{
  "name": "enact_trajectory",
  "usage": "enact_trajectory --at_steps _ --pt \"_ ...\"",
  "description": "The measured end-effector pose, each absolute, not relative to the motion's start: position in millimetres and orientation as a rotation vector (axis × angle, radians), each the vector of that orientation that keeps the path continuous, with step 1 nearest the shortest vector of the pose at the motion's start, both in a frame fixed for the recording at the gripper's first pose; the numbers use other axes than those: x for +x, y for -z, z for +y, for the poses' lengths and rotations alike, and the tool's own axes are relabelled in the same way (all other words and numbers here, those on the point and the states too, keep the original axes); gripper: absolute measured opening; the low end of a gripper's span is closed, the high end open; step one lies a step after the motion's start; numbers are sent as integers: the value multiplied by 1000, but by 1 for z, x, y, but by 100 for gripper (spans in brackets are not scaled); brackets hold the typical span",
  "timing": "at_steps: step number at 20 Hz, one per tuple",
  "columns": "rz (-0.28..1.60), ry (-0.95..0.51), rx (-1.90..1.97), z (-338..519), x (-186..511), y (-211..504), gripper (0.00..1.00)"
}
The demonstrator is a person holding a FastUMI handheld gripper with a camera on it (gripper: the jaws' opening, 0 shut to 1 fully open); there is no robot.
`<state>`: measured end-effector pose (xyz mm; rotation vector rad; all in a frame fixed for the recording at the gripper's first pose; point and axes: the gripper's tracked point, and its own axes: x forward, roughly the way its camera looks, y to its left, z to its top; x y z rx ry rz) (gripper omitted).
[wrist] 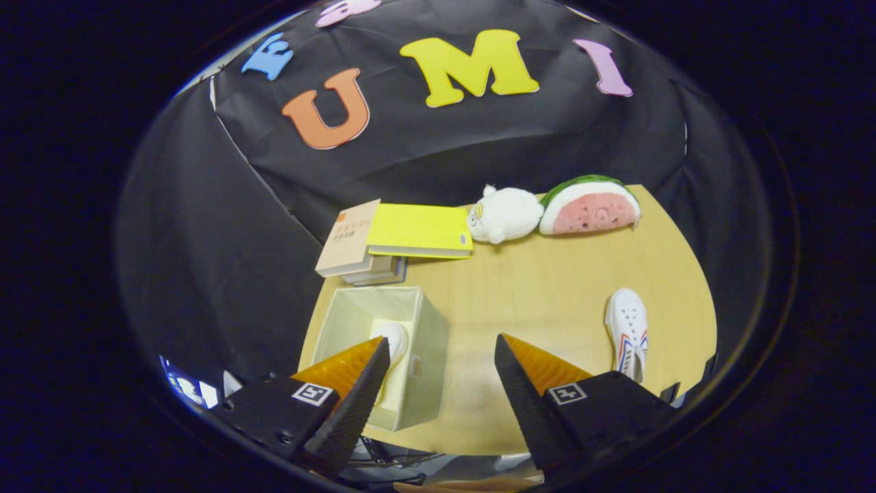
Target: Open the storage box then place both shoes into the box .Put the left shoe in first, then the right shoe, with the right side of both shoes facing outward in a uniform manner.
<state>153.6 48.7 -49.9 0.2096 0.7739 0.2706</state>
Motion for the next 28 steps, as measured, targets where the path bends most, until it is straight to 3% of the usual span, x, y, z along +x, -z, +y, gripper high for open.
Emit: enact_trajectory --at_steps 14,21,28 --pt "1028 -123 174 -167 204 146 98" --pt "1246 -27 90 -230 187 248 94" --pt "1323 11 9 -250 197 280 94"
